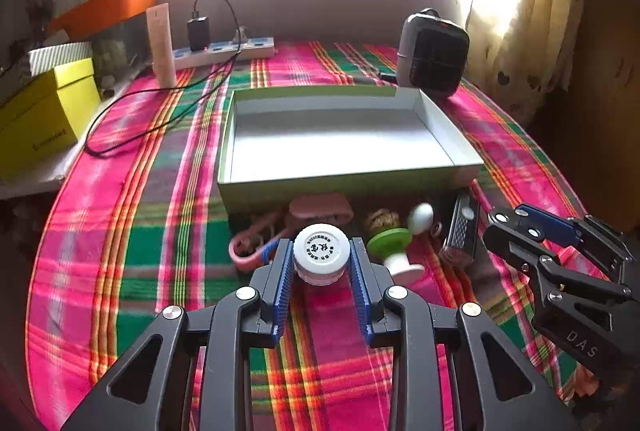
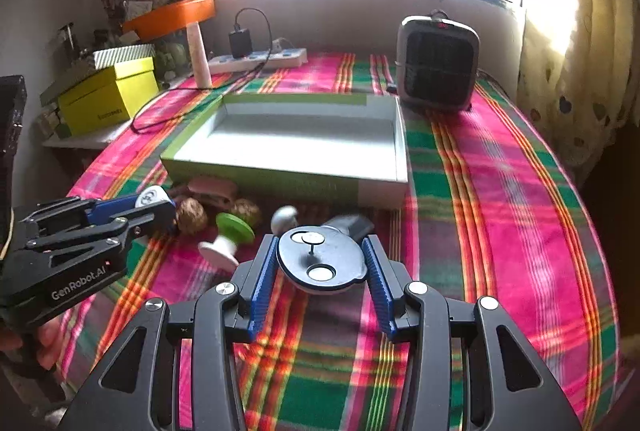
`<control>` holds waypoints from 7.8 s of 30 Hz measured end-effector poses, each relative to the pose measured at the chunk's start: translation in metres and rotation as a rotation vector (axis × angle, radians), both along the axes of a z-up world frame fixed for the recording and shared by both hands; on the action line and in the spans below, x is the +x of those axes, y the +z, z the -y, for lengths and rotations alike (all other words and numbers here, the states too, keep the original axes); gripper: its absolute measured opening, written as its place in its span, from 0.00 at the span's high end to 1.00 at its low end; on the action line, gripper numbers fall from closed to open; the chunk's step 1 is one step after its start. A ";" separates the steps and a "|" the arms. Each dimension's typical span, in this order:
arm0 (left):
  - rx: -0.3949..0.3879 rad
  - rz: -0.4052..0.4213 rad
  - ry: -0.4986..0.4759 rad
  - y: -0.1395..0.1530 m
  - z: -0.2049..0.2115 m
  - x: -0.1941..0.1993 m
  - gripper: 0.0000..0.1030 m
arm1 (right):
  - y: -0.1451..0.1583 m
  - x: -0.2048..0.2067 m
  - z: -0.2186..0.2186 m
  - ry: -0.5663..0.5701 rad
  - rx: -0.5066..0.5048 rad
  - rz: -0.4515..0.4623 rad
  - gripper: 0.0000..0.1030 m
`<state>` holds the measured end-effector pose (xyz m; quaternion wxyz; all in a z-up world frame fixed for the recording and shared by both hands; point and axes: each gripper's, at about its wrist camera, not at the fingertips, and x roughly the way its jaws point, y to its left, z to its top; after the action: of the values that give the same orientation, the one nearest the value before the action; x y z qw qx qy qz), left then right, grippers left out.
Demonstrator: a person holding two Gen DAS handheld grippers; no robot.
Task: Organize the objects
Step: 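Lift and carry both held objects over the white tray with both tools, then open right tool to drop black disc while left tool releases container, then withdraw both open tools from the tray back toward the remaining objects, then grasp black remote control with right tool while left tool grasps blue rope toy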
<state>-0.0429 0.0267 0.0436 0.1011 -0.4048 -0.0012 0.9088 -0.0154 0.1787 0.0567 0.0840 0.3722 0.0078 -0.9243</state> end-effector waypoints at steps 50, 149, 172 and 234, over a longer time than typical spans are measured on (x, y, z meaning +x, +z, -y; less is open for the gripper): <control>-0.035 0.067 0.021 -0.018 0.013 -0.169 0.75 | -0.025 -0.194 0.034 0.053 0.043 0.155 0.57; 0.031 -0.021 0.037 -0.007 0.046 -0.026 0.56 | -0.008 -0.045 0.004 -0.074 0.004 0.023 0.51; 0.064 0.042 -0.060 -0.033 0.042 -0.011 0.56 | -0.023 -0.015 -0.013 -0.107 -0.015 0.050 0.50; 0.076 0.055 -0.133 -0.038 0.023 -0.014 0.56 | -0.043 -0.033 -0.004 -0.012 0.104 0.128 0.50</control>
<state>-0.0571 0.0038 0.0058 0.1766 -0.4247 -0.0114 0.8879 -0.0483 0.1822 0.0132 0.0593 0.4345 0.0482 -0.8974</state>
